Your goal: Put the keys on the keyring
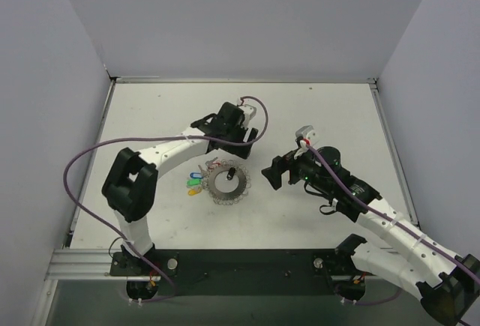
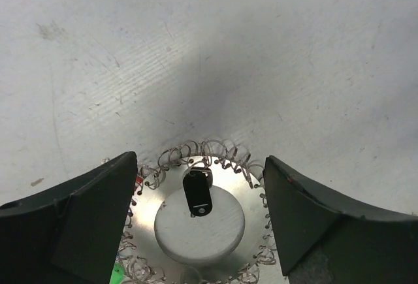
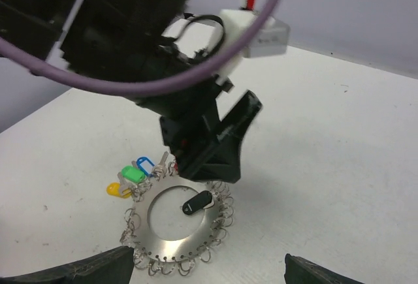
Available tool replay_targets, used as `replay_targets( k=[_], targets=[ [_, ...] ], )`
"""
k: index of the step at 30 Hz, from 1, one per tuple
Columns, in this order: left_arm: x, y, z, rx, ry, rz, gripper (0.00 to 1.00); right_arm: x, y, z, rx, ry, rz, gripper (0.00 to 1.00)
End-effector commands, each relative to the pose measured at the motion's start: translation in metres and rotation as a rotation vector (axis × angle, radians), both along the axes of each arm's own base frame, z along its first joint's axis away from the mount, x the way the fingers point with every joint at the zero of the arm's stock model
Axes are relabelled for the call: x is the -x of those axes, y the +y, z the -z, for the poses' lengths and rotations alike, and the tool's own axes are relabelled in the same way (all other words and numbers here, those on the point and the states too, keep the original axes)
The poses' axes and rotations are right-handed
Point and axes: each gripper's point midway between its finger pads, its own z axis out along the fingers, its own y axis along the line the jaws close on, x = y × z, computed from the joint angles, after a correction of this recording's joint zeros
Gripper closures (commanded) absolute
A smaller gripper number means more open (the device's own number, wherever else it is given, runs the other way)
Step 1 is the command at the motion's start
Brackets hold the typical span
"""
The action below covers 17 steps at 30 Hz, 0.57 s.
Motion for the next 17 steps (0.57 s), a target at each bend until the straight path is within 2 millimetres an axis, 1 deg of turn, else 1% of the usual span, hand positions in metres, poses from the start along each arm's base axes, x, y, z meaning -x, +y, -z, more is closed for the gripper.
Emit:
replay_targets(
  k=[1, 2, 3, 4, 5, 6, 7, 9, 10, 11, 12, 13, 15, 16, 17],
  targets=[
    [-0.009, 0.0, -0.089, 0.24, -0.252, -0.037, 0.12, -0.009, -0.005, -0.014, -0.019, -0.027, 0.049, 0.0],
    [-0.01, 0.005, -0.094, 0.265, -0.262, -0.059, 0.12, -0.01, -0.005, -0.014, -0.021, -0.023, 0.058, 0.0],
    [-0.01, 0.004, -0.101, 0.31, -0.27, -0.061, 0.11, -0.012, -0.006, -0.015, -0.023, -0.021, 0.067, 0.0],
    [-0.003, 0.007, -0.101, 0.356, -0.242, -0.078, 0.11, -0.015, -0.006, -0.017, -0.029, -0.018, 0.077, 0.0],
    [-0.006, 0.01, -0.106, 0.393, -0.249, -0.089, 0.11, -0.017, -0.007, -0.018, -0.033, -0.016, 0.09, 0.0],
    [-0.005, 0.012, -0.105, 0.417, -0.243, -0.088, 0.1, -0.02, -0.008, -0.019, -0.037, -0.015, 0.102, 0.0],
    [0.005, 0.012, -0.1, 0.446, -0.217, -0.073, 0.1, -0.024, -0.01, -0.018, -0.041, -0.006, 0.127, 0.0],
    [0.003, 0.016, -0.11, 0.496, -0.263, -0.082, 0.1, -0.035, -0.019, -0.022, -0.046, -0.011, 0.201, 0.0],
    [0.006, 0.021, -0.101, 0.488, -0.255, -0.091, 0.1, -0.039, -0.022, -0.02, -0.051, 0.001, 0.229, 0.0],
    [0.006, 0.023, -0.103, 0.496, -0.271, -0.097, 0.1, -0.042, -0.025, -0.022, -0.056, 0.002, 0.251, 0.0],
    [0.006, 0.029, -0.108, 0.493, -0.298, -0.111, 0.1, -0.047, -0.032, -0.022, -0.061, 0.004, 0.283, 0.0],
    [0.01, 0.034, -0.098, 0.476, -0.293, -0.12, 0.09, -0.051, -0.036, -0.021, -0.061, 0.004, 0.31, 0.0],
    [0.011, 0.037, -0.109, 0.5, -0.345, -0.101, 0.09, -0.058, -0.045, -0.022, -0.072, 0.007, 0.354, 0.0],
    [0.011, 0.041, -0.11, 0.497, -0.36, -0.111, 0.09, -0.062, -0.053, -0.022, -0.066, -0.001, 0.397, 0.0],
    [0.011, 0.047, -0.107, 0.478, -0.381, -0.129, 0.09, -0.066, -0.06, -0.023, -0.061, -0.008, 0.431, 0.0]
  ],
)
